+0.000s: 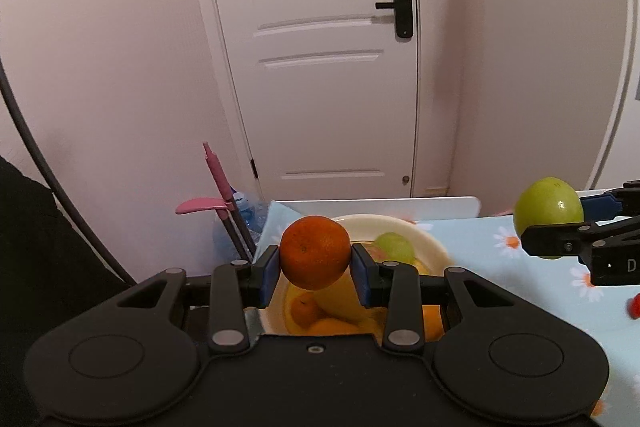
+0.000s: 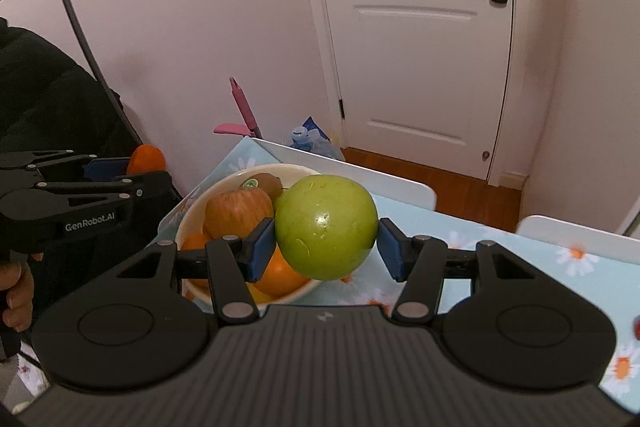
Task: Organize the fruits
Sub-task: 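Carry the tangerine with the left gripper into the bowl and release, then lower the green apple into the bowl and open the right gripper, then move both tools back toward the cherry tomatoes on the table, then grasp a cherry tomato with the left gripper while the right gripper grasps another, then carry the cherry tomato with the left gripper into the bowl and release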
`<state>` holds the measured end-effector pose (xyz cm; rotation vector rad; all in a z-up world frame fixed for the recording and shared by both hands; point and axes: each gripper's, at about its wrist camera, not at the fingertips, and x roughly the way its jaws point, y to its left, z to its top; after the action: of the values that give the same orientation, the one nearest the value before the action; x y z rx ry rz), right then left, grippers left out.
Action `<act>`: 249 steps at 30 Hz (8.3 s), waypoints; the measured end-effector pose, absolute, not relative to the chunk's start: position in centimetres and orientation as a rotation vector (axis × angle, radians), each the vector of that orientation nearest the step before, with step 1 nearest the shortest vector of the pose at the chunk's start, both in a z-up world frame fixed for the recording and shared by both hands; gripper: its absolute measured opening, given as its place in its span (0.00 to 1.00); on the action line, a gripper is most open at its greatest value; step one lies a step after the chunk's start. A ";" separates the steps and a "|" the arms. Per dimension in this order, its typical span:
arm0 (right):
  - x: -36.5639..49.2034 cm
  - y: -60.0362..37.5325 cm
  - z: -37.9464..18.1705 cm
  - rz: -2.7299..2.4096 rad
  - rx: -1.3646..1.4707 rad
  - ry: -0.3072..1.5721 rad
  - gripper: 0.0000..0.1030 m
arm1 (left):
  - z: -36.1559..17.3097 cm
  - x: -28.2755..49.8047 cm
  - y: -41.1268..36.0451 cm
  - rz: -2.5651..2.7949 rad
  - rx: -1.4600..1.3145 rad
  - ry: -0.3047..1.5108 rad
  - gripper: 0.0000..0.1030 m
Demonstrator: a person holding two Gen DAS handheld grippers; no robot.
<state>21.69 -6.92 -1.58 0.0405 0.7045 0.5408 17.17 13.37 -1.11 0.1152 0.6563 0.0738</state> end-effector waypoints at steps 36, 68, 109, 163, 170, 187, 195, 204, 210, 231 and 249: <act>26.5 -1.0 -4.8 0.453 0.006 0.797 0.68 | -4.1 21.6 19.5 -0.024 0.026 0.744 0.89; 25.8 -2.8 -4.9 0.456 0.027 0.717 1.00 | -3.0 17.0 16.1 0.001 0.052 0.752 0.90; 14.7 -33.1 -2.1 0.241 0.062 0.716 1.00 | -1.4 11.5 -8.6 -0.107 0.096 0.722 0.92; 25.8 -38.0 -15.7 0.401 -0.139 0.782 0.59 | -13.7 16.6 -21.2 -0.178 0.124 0.895 0.35; 25.8 -38.2 -15.3 0.397 -0.142 0.778 0.49 | -13.1 16.2 -21.1 -0.176 0.117 0.882 0.35; 22.0 -35.6 -7.8 0.459 -0.119 0.716 0.48 | -6.7 13.2 -17.3 -0.108 0.064 0.782 0.35; 20.4 -31.1 -4.0 0.536 -0.128 0.681 0.48 | -3.3 12.1 -12.9 -0.032 0.047 0.721 0.35; 20.5 -23.3 -0.9 0.602 -0.112 0.663 0.48 | -0.8 12.4 -5.3 0.027 0.033 0.690 0.35; 21.7 -17.1 0.2 0.619 -0.098 0.666 0.48 | 0.0 13.6 0.8 0.046 0.025 0.691 0.35; 27.7 -0.6 -2.2 0.614 -0.074 0.720 0.48 | -4.4 19.8 16.4 0.063 0.042 0.775 0.35; 32.4 4.3 -5.2 0.588 -0.065 0.781 0.48 | -8.7 22.7 20.1 0.013 0.068 0.836 0.75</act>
<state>32.35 4.32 -5.18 -0.0648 0.7806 0.5878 22.75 20.08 -8.73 0.0681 0.8357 0.0127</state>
